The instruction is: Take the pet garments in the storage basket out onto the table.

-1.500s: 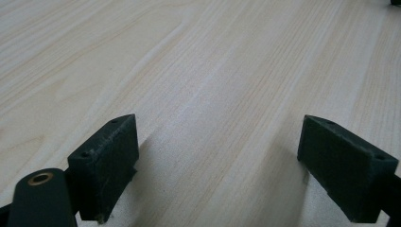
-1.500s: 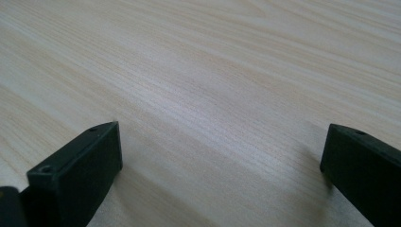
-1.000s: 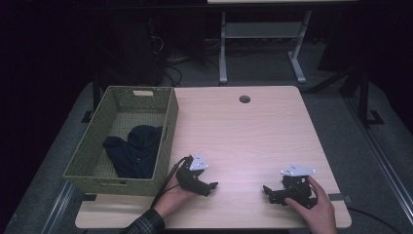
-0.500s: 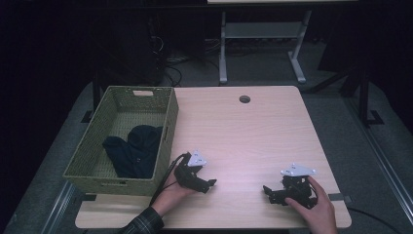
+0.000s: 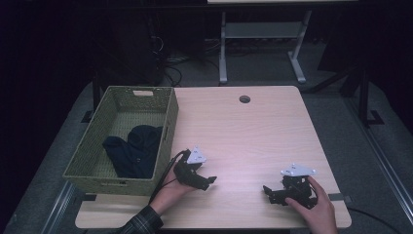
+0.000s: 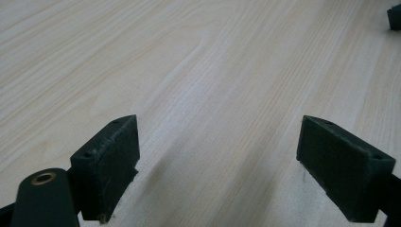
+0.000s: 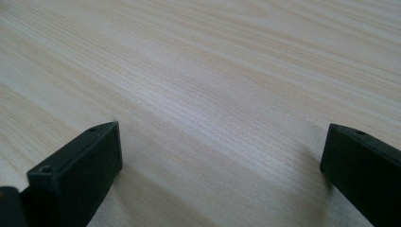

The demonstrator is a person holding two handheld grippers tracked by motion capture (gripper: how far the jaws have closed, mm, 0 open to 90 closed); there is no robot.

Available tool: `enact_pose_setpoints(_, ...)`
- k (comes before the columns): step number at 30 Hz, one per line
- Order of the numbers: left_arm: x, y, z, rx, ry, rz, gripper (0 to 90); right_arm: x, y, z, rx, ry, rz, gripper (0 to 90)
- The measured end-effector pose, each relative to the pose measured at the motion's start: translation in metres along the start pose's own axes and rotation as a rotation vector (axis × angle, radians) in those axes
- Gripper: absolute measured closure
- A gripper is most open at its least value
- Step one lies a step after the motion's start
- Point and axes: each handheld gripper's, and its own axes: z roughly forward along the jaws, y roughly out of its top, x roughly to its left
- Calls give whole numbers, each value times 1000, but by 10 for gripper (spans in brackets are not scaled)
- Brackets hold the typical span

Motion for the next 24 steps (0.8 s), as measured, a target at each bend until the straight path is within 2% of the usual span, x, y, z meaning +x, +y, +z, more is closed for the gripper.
enact_pose_setpoints(5,0,2,-1,5,1,13,135,0,0,0,0,0,0,0)
enact_pose_setpoints(14,1,5,-5,-12,0,4,136,0,0,0,0,0,0,0)
enact_pose_setpoints(24,2,11,-10,-19,8,13,136,0,0,0,0,0,0,0)
